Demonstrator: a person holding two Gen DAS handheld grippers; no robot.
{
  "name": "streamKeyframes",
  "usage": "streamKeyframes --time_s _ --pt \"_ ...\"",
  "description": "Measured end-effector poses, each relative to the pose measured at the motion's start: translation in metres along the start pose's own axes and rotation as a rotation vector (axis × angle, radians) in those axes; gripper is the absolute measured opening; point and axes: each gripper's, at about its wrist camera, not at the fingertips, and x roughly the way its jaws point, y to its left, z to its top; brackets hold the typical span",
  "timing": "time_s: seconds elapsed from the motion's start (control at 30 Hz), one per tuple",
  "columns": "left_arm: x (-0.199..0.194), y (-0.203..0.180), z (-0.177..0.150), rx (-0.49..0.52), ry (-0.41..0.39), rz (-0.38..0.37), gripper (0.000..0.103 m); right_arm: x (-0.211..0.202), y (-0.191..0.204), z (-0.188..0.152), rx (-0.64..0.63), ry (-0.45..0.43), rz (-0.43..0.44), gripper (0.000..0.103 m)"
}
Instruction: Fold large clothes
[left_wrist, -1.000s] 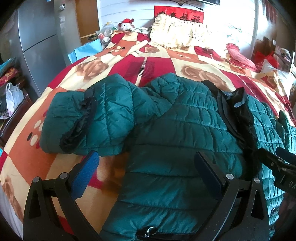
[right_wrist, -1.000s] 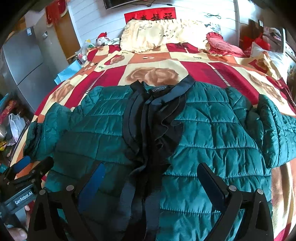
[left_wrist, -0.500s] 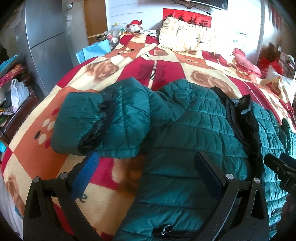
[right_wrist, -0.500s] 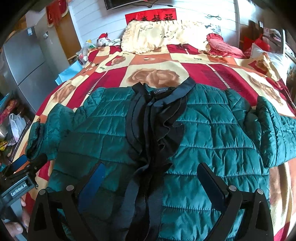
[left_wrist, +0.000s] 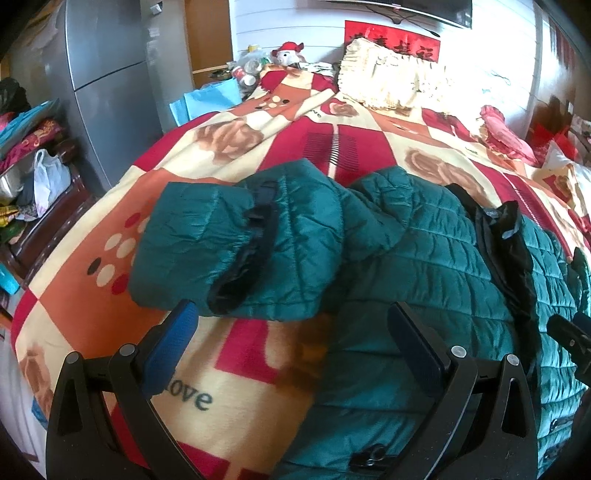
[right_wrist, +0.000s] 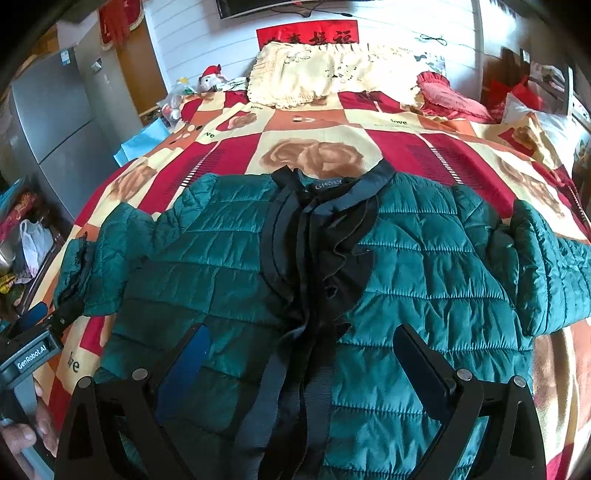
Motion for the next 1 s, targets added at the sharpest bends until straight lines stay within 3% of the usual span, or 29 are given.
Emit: streamKeyframes --time_s 0.33,0.53,0.7,1.0 --pt "0.021 0.045 0.001 -0.034 0.033 0.042 0.102 0.001 0.0 -0.001 0.007 0.006 -0.001 0.099" --pt "0.038 0.062 0.002 -0.047 0.064 -0.022 0.102 0.004 0.001 -0.004 0.01 0.019 0.015 0.099" --pt "0.041 0.055 -0.002 0.026 0.072 -0.09 0.102 0.007 0.004 -0.005 0.011 0.03 0.027 0.099" --pt "0.062 0.065 0.009 0.067 0.059 -0.032 0.102 0.011 0.0 -0.007 0.031 0.048 0.033 0.099"
